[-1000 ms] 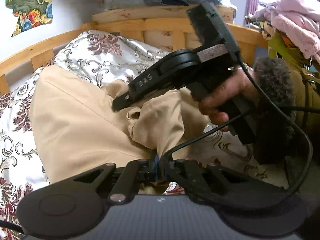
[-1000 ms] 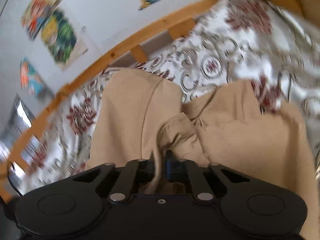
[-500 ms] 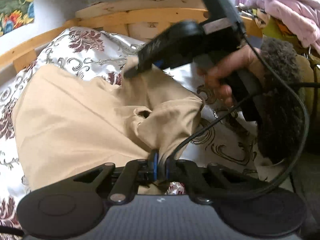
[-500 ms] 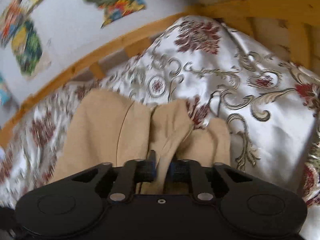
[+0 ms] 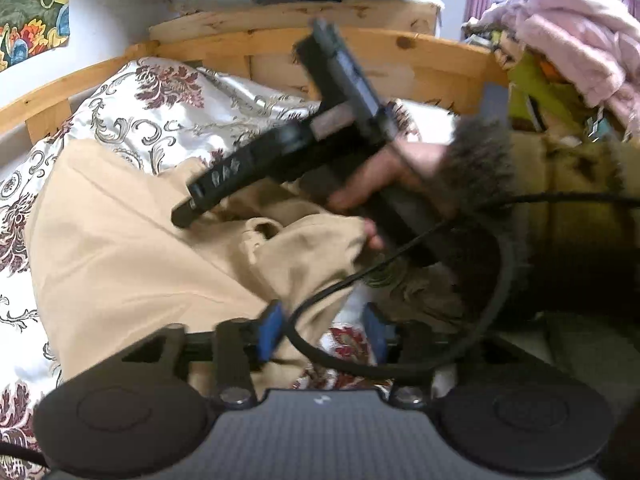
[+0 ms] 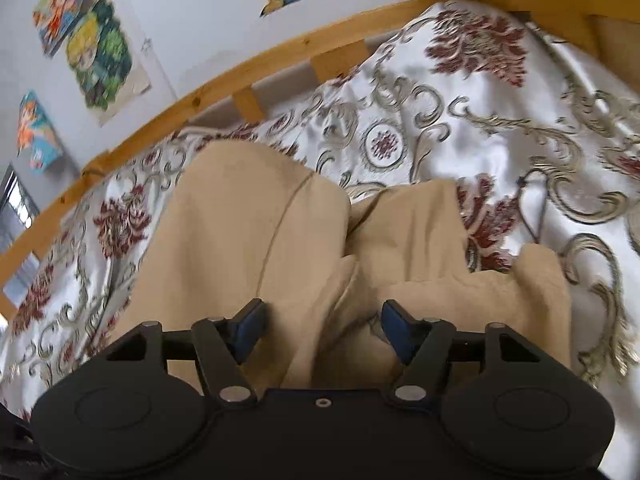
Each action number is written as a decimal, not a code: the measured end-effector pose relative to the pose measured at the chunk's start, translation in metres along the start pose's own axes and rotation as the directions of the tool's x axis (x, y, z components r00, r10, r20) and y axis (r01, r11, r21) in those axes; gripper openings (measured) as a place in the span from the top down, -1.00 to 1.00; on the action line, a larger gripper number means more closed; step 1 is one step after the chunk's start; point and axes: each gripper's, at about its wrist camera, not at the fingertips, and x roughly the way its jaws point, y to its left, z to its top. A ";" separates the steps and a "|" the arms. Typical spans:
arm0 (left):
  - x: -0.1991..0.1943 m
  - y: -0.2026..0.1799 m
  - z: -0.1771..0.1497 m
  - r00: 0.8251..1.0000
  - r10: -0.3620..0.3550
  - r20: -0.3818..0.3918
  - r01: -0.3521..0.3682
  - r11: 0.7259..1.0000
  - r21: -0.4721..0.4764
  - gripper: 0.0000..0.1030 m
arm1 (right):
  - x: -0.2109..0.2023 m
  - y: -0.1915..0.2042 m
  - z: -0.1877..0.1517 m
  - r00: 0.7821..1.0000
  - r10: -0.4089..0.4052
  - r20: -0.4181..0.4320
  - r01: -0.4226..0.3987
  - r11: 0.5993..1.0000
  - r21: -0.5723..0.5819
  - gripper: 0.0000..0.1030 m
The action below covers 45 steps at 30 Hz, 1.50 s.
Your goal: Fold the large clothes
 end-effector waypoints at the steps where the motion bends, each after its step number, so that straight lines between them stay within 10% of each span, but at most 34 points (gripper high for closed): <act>1: -0.008 0.000 -0.001 1.000 -0.004 0.012 0.004 1.000 -0.007 -0.22 | 0.003 0.002 -0.001 1.000 0.014 -0.006 -0.014 1.000 -0.013 0.24; 3: -0.022 0.001 -0.003 0.999 0.008 0.035 -0.007 1.000 -0.026 -0.45 | 0.004 0.010 -0.002 1.000 -0.001 -0.009 0.001 0.998 -0.060 0.59; 9: -0.058 0.021 -0.019 0.987 0.147 0.058 -0.136 0.977 -0.162 -0.63 | -0.008 0.017 -0.001 0.999 -0.034 0.011 0.035 0.994 -0.101 0.74; 15: -0.071 0.061 -0.032 0.960 0.277 0.042 -0.239 0.888 -0.393 -0.74 | -0.032 0.030 -0.002 0.976 -0.201 0.084 0.214 0.957 -0.196 0.76; 20: -0.052 0.095 -0.037 0.962 0.272 0.002 -0.232 0.823 -0.519 -0.69 | -0.041 0.018 -0.001 0.977 -0.189 0.104 0.202 0.970 -0.133 0.74; 22: -0.044 0.105 -0.043 0.975 0.222 0.001 -0.184 0.810 -0.556 -0.69 | -0.040 0.013 -0.001 0.969 -0.218 0.114 0.229 0.969 -0.091 0.66; 24: -0.037 0.106 -0.045 0.980 0.201 -0.006 -0.170 0.811 -0.560 -0.69 | -0.047 0.002 0.003 0.961 -0.235 0.148 0.237 0.971 0.001 0.14; 28: -0.034 0.109 -0.048 0.983 0.181 -0.015 -0.157 0.807 -0.569 -0.69 | -0.065 -0.002 0.017 0.952 -0.144 0.270 0.137 0.990 0.045 0.04; 32: -0.032 0.110 -0.049 0.986 0.166 -0.018 -0.146 0.809 -0.570 -0.69 | -0.031 -0.001 0.022 0.991 0.018 0.132 -0.030 0.996 0.089 -0.14; 35: -0.031 0.110 -0.048 0.986 0.163 -0.021 -0.147 0.811 -0.567 -0.69 | 0.003 0.000 0.012 1.000 0.007 -0.002 -0.007 0.997 0.083 -0.17; 39: -0.030 0.108 -0.046 0.984 0.176 -0.025 -0.159 0.809 -0.566 -0.69 | -0.001 0.000 0.010 0.997 0.062 0.046 -0.067 0.992 0.103 0.98; 45: -0.031 0.100 -0.031 0.987 0.159 -0.015 -0.145 0.854 -0.499 -0.70 | -0.062 0.031 0.011 0.986 -0.123 0.116 0.131 0.989 -0.064 1.00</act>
